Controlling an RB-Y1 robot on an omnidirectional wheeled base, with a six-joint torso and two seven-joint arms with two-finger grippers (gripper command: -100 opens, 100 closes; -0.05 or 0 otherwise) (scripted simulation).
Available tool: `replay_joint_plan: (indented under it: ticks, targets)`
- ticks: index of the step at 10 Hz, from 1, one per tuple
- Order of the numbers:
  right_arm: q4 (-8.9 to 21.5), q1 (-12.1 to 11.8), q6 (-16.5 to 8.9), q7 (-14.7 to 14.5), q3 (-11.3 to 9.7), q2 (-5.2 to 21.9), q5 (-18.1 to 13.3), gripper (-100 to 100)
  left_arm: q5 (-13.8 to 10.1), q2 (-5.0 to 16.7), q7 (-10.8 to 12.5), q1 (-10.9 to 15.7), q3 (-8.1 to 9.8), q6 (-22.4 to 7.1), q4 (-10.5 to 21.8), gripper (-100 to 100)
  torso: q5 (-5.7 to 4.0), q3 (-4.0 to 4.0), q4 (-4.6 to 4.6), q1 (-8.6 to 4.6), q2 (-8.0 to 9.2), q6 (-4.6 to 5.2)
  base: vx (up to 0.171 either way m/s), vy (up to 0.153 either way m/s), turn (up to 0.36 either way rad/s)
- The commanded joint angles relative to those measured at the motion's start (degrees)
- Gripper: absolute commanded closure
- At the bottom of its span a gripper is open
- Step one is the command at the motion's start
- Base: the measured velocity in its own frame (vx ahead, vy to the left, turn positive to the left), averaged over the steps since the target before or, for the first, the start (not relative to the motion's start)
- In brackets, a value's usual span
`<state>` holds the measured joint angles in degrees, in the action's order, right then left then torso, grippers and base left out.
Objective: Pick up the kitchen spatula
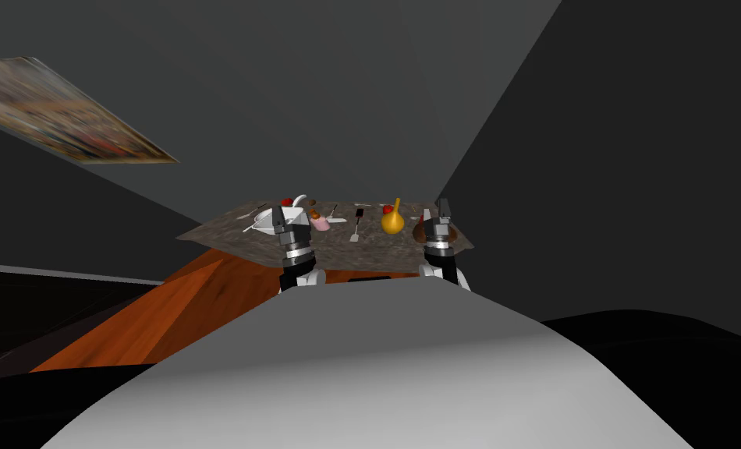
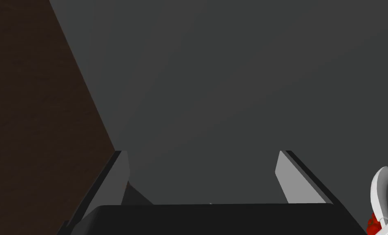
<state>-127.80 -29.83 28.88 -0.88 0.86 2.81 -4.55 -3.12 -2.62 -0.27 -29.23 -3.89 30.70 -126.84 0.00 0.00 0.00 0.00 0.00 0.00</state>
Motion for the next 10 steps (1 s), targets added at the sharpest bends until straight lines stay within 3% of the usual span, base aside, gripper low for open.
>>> replay_joint_plan:
  ticks: [1, 6, 10]
  targets:
    - [0.0, 0.0, 0.0, 0.0, 0.0, 0.0, 0.0, 0, -0.3, 2.2, 0.4, 0.6, 0.13, -0.4, 0.6, -100, 0.00, 0.00, 0.00, 0.00, 0.00, 0.00, -0.011, -0.013, -0.004]
    - [0.0, 0.0, 0.0, 0.0, 0.0, 0.0, 0.0, 0, -2.3, 9.3, 3.7, 5.6, 1.19, -4.1, 5.5, -100, -0.05, 0.12, 0.05, -0.25, 0.22, 0.01, -0.052, -0.057, -0.007]
    - [0.0, 0.0, 0.0, 0.0, 0.0, 0.0, 0.0, 0, -4.9, 12.2, 8.4, 11.9, 2.71, -9.4, 12.4, -100, -0.03, 0.04, 0.02, -0.10, 0.05, 0.01, -0.037, -0.056, -0.022]
